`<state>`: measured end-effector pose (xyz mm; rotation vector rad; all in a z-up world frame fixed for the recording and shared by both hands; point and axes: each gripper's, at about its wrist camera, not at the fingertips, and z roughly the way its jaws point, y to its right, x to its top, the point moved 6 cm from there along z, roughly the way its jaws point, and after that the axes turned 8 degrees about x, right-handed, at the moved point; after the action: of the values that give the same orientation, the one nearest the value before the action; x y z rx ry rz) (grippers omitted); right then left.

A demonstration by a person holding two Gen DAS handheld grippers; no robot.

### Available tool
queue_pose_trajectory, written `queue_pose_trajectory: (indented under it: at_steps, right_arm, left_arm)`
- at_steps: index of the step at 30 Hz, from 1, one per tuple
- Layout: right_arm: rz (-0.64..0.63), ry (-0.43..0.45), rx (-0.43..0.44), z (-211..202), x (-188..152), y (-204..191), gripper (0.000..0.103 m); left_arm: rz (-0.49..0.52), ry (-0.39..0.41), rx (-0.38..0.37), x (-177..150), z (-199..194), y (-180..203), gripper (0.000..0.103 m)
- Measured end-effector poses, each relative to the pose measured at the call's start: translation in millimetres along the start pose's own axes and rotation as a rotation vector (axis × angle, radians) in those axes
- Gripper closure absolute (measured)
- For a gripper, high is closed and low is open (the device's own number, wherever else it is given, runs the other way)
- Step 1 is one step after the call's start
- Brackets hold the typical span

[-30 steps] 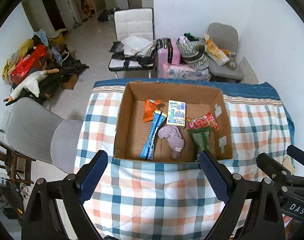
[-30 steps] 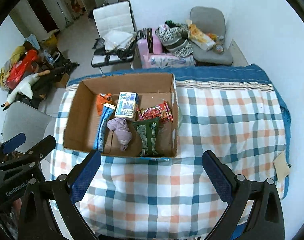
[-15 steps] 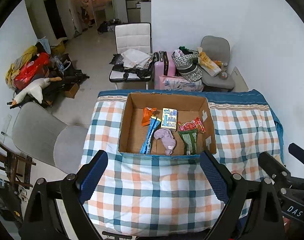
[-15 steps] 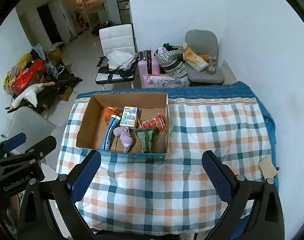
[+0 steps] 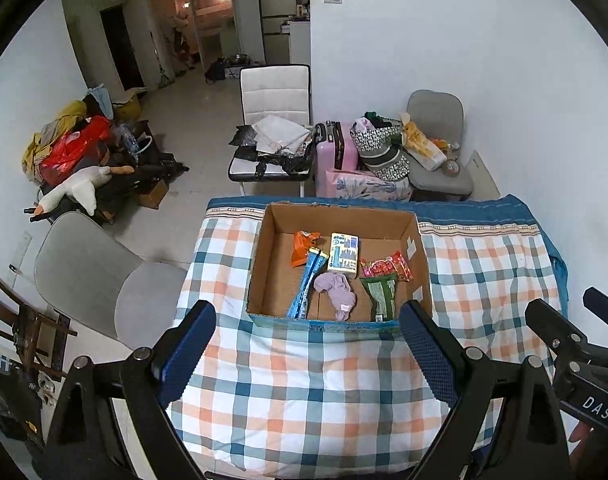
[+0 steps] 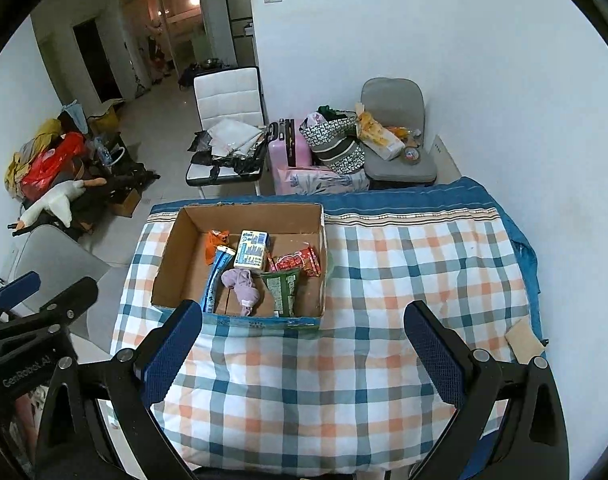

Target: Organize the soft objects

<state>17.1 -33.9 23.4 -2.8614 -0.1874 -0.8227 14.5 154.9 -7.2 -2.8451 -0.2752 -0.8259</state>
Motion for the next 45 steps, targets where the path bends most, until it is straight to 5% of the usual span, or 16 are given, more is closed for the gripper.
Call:
queue_pose_trajectory:
  at_steps: [45]
  right_arm:
    - [-0.009, 0.003, -0.014, 7, 11, 6, 0.0]
  left_arm:
    - [-0.005, -0.009, 0.018, 5, 5, -5, 0.009]
